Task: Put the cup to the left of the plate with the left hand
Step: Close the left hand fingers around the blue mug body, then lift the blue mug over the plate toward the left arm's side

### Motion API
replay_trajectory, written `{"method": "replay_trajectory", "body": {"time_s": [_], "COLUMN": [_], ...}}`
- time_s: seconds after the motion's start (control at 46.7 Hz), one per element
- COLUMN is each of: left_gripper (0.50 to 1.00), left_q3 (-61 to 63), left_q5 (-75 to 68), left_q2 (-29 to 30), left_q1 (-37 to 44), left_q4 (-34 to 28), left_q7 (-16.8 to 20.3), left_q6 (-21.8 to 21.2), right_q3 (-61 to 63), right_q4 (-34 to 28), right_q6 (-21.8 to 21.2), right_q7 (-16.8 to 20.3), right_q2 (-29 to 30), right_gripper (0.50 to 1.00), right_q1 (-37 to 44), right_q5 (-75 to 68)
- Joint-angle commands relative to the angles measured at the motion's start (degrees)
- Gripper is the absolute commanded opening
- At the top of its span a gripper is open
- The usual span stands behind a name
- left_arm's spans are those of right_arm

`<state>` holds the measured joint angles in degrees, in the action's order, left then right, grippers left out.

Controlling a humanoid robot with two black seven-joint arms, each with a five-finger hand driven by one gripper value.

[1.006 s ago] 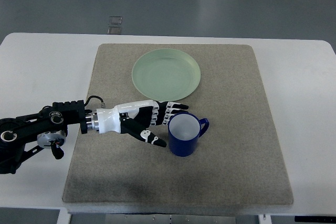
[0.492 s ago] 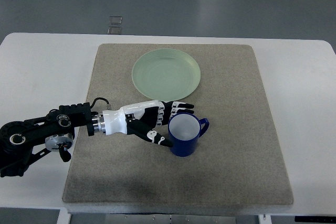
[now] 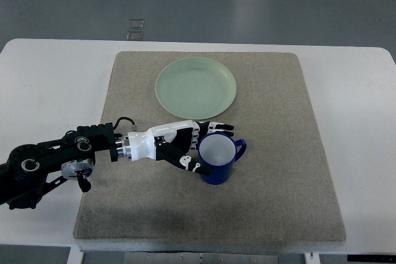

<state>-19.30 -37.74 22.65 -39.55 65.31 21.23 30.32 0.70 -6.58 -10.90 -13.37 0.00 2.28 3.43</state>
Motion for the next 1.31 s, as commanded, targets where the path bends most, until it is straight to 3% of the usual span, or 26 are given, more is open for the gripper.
{"method": "replay_trajectory", "body": {"time_s": [0.0, 0.321, 0.535, 0.685, 1.284], "left_gripper": [0.979, 0.861, 0.814, 0.705, 0.696], "left_q3": [0.0, 0.0, 0.0, 0.0, -6.1], "left_q5": [-0.2, -2.3, -2.3, -2.3, -1.9], "left_q2": [-0.3, -1.5, -1.6, -2.4, -3.5], "left_q1": [0.0, -0.1, -0.1, -0.2, -0.4], "left_q4": [-0.1, -0.4, -0.4, -1.1, -1.0], "left_q7": [-0.1, -0.3, -0.4, -0.5, -0.5], "left_q6": [-0.1, -1.9, -2.0, -2.3, -5.2], "right_q3": [0.0, 0.0, 0.0, 0.0, 0.0], "right_q4": [0.0, 0.0, 0.1, 0.0, 0.1], "right_q6": [0.0, 0.0, 0.0, 0.0, 0.0], "right_q7": [0.0, 0.0, 0.0, 0.0, 0.0], "right_q2": [0.0, 0.0, 0.0, 0.0, 0.0], "right_gripper": [0.932, 0.932, 0.932, 0.932, 0.932], "right_q1": [0.0, 0.0, 0.0, 0.0, 0.0], "right_q5": [0.0, 0.0, 0.0, 0.0, 0.0]}}
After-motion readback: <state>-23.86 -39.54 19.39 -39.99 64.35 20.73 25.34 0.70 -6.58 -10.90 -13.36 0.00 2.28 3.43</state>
